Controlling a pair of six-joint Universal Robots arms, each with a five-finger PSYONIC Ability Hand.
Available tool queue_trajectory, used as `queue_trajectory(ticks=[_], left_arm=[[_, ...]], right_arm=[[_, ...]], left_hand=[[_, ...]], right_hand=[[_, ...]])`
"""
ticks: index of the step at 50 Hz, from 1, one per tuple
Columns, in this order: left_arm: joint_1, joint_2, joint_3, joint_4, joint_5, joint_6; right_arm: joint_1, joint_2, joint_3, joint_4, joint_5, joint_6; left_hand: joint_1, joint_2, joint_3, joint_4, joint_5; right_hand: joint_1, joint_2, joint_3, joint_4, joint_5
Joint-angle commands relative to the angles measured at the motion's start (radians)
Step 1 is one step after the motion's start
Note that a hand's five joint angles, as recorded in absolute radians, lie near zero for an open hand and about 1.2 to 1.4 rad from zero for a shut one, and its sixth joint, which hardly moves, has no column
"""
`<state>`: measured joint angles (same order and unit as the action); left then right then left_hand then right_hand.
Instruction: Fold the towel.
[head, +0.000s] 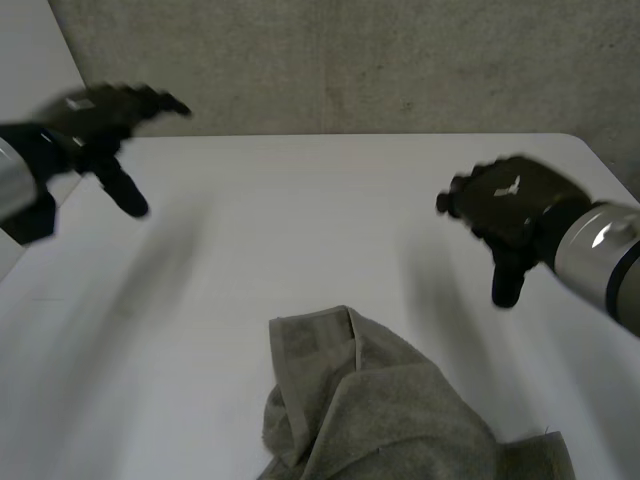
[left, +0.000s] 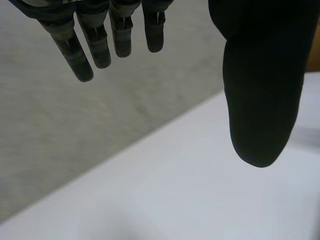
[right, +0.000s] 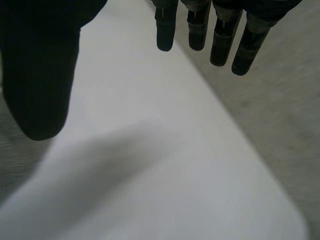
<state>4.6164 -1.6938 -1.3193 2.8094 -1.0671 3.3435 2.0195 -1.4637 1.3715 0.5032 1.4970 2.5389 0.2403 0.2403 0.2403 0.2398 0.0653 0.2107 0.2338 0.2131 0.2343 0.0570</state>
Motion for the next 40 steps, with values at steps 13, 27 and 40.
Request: queue_trajectory(ticks=[13, 27, 40], left_arm=[[-0.336, -0.254, -0.346, 0.269, -0.034, 0.16], [-0.424, -0.306, -0.403, 0.423, -0.079, 0.146], [-0.469, -0.342, -0.405, 0.518, -0.12, 0.149]], right_arm=[[0.005, 0.051, 0.31, -0.078, -0.376, 0.101], [0.005, 0.123, 0.394, -0.233, -0.322, 0.164], [0.002, 0.146, 0.357, -0.299, -0.311, 0.149]], left_hand=[[0.091, 0.091, 0.091, 0.091, 0.091], [0.7, 0.7, 0.7, 0.7, 0.7], [1.156, 1.156, 1.156, 1.156, 1.156]], right_hand=[[0.012, -0.011, 0.01, -0.011, -0.009], [0.651, 0.628, 0.649, 0.627, 0.63], [1.186, 1.162, 1.183, 1.162, 1.165]])
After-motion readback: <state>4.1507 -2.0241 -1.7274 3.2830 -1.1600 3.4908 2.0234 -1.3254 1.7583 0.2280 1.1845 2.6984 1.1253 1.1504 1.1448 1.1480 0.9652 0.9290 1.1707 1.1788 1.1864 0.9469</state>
